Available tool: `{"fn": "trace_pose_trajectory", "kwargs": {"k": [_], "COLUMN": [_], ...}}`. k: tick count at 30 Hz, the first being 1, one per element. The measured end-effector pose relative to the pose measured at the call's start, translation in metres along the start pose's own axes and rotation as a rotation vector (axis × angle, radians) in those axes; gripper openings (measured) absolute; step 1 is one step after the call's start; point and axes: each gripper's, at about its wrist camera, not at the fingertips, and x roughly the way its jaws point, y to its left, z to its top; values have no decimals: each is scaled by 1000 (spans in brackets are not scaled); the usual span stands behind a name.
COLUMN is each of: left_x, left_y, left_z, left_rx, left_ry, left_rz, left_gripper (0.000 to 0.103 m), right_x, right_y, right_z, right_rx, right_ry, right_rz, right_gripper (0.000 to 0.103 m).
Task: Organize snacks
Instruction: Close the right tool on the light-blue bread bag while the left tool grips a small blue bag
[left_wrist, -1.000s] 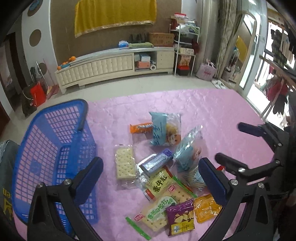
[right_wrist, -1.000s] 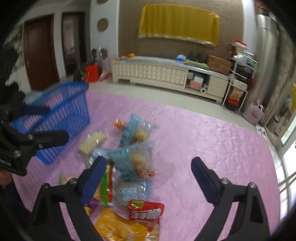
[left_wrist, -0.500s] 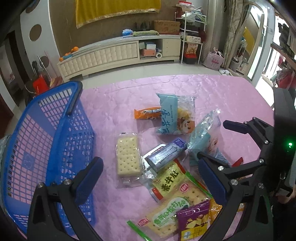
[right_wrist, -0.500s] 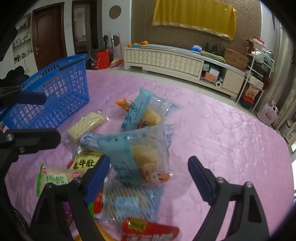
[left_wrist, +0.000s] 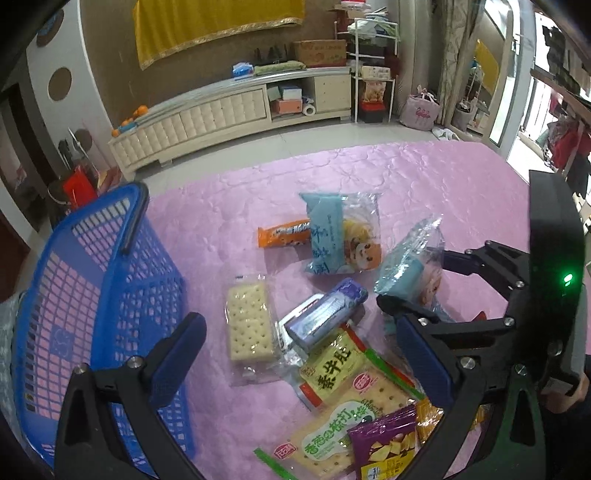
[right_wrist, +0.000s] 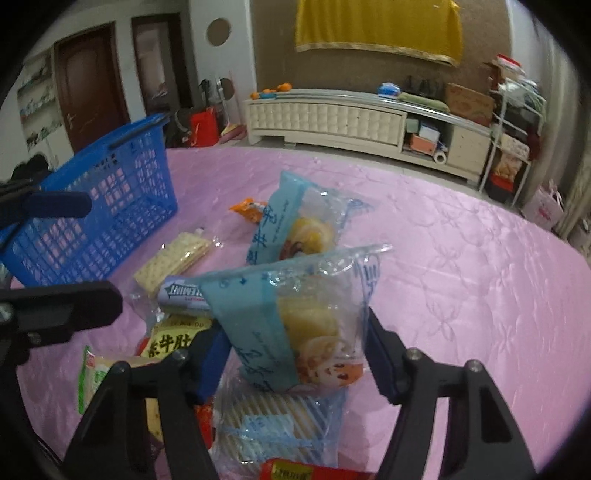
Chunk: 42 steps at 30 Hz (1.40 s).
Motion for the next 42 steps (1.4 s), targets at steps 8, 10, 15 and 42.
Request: {"fn": "trace_pose_trajectory", "kwargs": {"k": [8, 10, 15, 42], "left_x": [-16, -18, -9, 132], "left_y": [-6, -7, -15, -31], "left_z": [15, 21, 40, 83], "left_rx": [-1, 6, 30, -21], "left_ry": [-41, -49, -26, 219], "left_rz": [-1, 6, -9, -93], "left_gripper": [102, 102, 102, 102], "right_x": [-46, -53, -54, -12], "right_y": [-20, -25, -42, -105], "right_z": [15, 16, 22, 28], "right_rx": [110, 143, 254, 480], "right_ry": [-71, -75, -38, 93], "right_rz": [-45, -52, -88, -149], "right_gripper": [70, 70, 70, 71]}}
